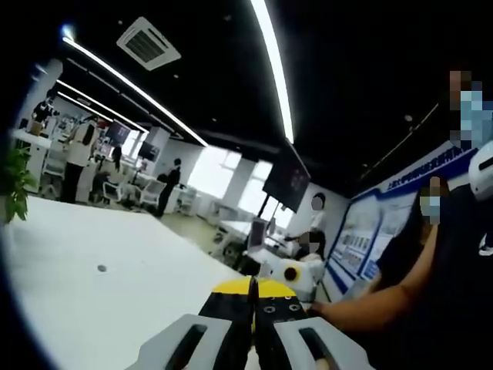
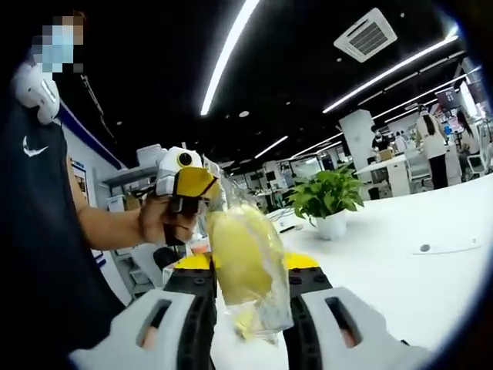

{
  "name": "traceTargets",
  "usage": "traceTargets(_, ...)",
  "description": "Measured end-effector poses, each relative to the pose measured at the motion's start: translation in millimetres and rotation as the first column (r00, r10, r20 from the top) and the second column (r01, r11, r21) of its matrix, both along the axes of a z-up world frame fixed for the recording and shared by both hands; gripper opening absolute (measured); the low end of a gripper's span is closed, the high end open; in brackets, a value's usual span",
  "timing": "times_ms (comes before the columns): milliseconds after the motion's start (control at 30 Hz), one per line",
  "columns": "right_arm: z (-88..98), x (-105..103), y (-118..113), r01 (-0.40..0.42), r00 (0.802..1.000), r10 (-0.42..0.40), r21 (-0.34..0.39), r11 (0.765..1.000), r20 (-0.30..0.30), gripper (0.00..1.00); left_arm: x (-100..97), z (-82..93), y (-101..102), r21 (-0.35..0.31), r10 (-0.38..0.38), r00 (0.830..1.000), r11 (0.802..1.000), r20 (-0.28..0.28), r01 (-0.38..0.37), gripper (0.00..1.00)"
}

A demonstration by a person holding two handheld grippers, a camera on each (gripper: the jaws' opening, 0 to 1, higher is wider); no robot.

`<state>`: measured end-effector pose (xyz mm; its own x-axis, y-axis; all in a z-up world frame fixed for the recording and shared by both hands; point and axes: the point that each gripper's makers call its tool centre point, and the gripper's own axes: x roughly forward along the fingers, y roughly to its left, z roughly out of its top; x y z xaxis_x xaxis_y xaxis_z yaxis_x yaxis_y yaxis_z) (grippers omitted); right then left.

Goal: Compare the silicone blocks by pressing each to a similar depth, holding the contact briefly, and releasing to observe deformation and rebound differences across the visible hardness samples.

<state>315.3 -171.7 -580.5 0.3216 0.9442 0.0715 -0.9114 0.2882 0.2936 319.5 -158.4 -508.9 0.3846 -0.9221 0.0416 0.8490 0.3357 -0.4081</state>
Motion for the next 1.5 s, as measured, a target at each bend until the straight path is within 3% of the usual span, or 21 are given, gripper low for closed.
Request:
traceTargets(433, -7.2, -12.8, 3.6, -0.074, 0.994, 0.068, -0.066, 0.995, -0.088, 0.1, -3.7, -9.3, 3.6, 0.042, 0.005, 0.997, 0.999, 0.078, -0.008, 0.0)
traceTargets(533, -8.0, -13.1, 4.2, -0.074, 0.993, 0.066, -0.079, 0.994, -0.101, 0.09, -3.2, -10.7, 3.9, 0.06, 0.013, 0.993, 0.998, 0.117, -0.021, 0.0)
traceTargets(1133, -17.7, -13.9, 9.6, -0.09, 0.985, 0.074, -0.1, 0.991, -0.155, 0.06, -0.1, -21.6, 8.6, 0.134, 0.015, 0.983, 0.99, 0.182, -0.04, 0.0)
traceTargets(1500, -15.8, -15.8, 15.3, -0.105, 0.98, 0.086, -0.094, 0.99, -0.181, 0.05, -2.3, -18.3, 13.1, 0.117, 0.036, 0.975, 0.991, 0.219, -0.063, 0.0)
